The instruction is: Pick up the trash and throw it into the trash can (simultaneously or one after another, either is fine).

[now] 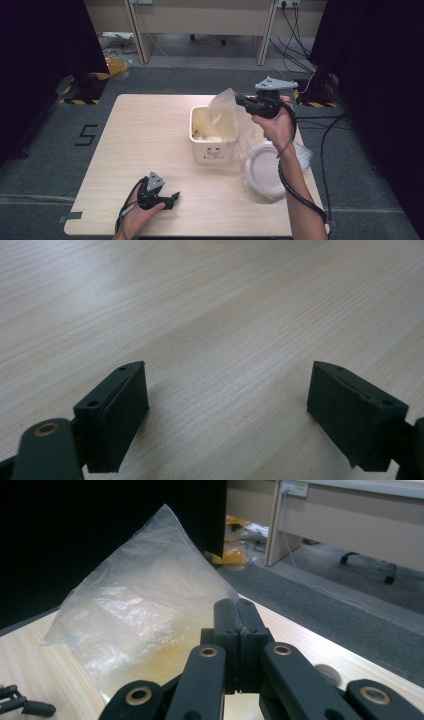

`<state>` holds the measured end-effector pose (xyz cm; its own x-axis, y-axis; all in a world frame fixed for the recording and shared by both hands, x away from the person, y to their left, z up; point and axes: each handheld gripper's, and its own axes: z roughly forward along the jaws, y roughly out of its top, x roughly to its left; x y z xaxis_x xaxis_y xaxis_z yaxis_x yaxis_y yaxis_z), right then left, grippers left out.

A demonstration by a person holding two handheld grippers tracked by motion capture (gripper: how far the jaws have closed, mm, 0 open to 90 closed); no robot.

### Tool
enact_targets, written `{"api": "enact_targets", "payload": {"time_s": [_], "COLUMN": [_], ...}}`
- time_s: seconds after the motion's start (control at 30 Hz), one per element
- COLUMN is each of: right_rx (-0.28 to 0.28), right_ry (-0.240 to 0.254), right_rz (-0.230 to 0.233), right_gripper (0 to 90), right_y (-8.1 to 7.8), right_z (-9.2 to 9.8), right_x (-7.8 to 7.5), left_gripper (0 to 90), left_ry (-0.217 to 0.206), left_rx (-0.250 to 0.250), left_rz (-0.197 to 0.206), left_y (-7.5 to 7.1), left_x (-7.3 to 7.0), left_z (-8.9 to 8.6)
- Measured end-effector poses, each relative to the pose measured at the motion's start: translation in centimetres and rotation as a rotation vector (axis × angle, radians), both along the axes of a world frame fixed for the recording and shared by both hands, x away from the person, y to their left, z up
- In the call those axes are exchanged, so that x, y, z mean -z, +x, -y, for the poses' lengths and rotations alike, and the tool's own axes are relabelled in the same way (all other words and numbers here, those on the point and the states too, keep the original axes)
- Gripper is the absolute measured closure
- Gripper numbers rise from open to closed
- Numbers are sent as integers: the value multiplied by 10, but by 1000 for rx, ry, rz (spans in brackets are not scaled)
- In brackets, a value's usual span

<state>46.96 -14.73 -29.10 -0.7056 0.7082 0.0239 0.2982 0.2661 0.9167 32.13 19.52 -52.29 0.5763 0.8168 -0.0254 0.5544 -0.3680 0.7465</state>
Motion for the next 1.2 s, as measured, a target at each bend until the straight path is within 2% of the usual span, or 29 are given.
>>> {"api": "enact_targets", "payload": {"time_s": [0.07, 0.1, 0.43, 0.57, 0.6, 0.67, 0.73, 0.9, 0.97, 1.03, 1.1, 1.2], "right_rx": [-9, -14, -7, -8, -5, -5, -1, -3, -7, -27, -31, -46], "right_ry": [-6, -9, -9, -21, -37, -38, -45, -108, -115, -161, -173, -230], "right_rz": [-12, -31, -56, -69, -81, -83, -103, -139, -144, -184, -191, -231], "right_gripper": [899, 899, 899, 899, 899, 899, 899, 899, 898, 898, 898, 880], "right_y": [6, 13, 34, 37, 39, 40, 41, 41, 41, 40, 40, 40], "right_z": [-11, -22, -51, -58, -60, -59, -57, -53, -52, -53, -53, -55], "right_x": [3, 6, 15, 23, 31, 35, 46, 67, 69, 75, 77, 84], "left_gripper": [160, 159, 159, 159, 159, 159, 159, 156, 156, 156, 155, 155], "left_ry": [0, 4, 2, 3, 3, 0, -5, 1, 3, 2, 2, 0], "left_rx": [0, 3, 3, 3, 3, 1, -4, 0, 0, 0, -1, -5], "left_rz": [0, -2, -5, -4, -4, -3, 1, -5, -3, -6, -3, -1], "left_y": [0, 0, 0, 0, 0, 0, 0, 0, 0, 0, 0, 0], "left_x": [0, 0, 0, 0, 0, 0, 0, 0, 0, 0, 0, 0], "left_z": [0, 0, 0, 0, 0, 0, 0, 0, 0, 0, 0, 0]}}
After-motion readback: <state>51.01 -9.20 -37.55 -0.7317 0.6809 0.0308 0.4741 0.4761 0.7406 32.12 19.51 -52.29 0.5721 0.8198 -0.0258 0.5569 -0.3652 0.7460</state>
